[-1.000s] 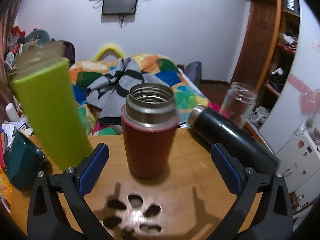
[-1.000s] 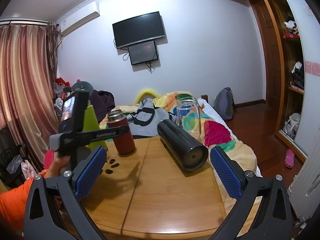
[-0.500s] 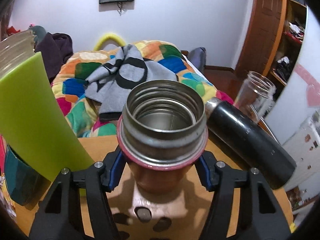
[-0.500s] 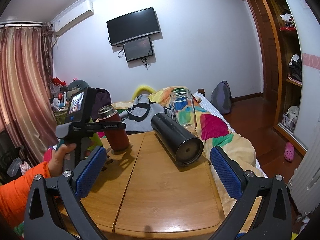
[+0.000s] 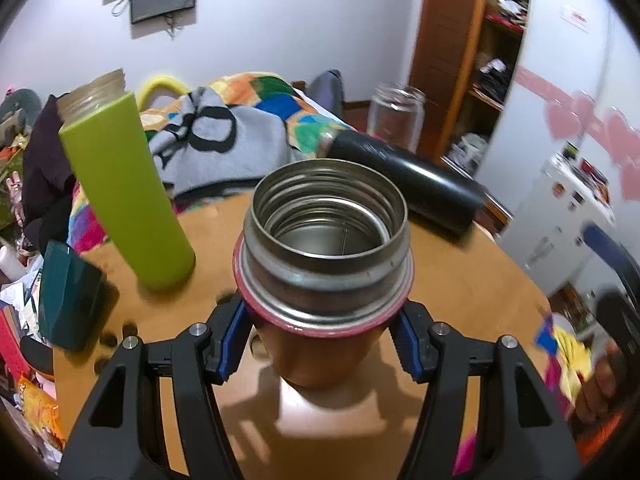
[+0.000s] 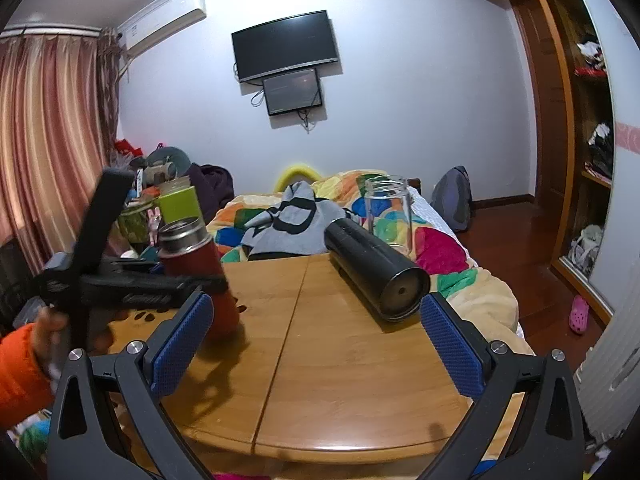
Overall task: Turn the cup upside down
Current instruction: 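Move the left tool to the red thermos bottle and close around it, then close the right tool on the red bottle while the left tool opens and withdraws, then rotate the red bottle with the right tool, turning its open rim downward, then lower the inverted red bottle onto the table and open the right tool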
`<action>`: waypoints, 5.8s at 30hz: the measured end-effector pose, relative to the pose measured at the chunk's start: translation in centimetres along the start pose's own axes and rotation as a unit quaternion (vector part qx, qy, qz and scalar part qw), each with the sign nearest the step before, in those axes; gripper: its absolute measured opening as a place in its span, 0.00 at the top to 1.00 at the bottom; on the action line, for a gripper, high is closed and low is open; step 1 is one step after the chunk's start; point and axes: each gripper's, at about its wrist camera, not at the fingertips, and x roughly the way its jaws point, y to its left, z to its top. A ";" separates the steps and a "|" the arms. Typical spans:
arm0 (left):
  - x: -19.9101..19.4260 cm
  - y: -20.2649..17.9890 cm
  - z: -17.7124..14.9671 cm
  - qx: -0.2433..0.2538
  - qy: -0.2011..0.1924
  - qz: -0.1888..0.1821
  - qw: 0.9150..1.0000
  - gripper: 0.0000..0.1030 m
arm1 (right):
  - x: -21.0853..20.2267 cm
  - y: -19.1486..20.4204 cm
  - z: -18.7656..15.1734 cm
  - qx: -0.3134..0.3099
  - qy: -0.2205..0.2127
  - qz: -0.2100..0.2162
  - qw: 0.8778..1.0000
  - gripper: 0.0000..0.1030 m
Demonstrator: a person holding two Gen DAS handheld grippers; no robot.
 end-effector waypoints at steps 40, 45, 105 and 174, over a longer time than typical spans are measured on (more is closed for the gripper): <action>-6.0 6.3 -7.2 -0.082 -0.080 -0.017 0.993 0.62 | 9.4 10.3 -5.4 -0.128 0.119 0.127 0.976 0.22; -4.4 6.2 -6.6 -0.085 -0.080 -0.047 0.992 0.82 | 10.6 10.6 -5.6 -0.127 0.138 0.135 0.973 0.42; -1.1 7.8 -8.7 -0.119 -0.012 -0.041 0.992 0.95 | 9.3 11.3 -4.1 -0.224 0.192 0.147 0.944 0.43; -5.2 5.4 -4.1 -0.065 -0.101 0.007 0.993 0.71 | 9.4 9.7 0.3 -0.111 0.100 0.160 0.976 0.48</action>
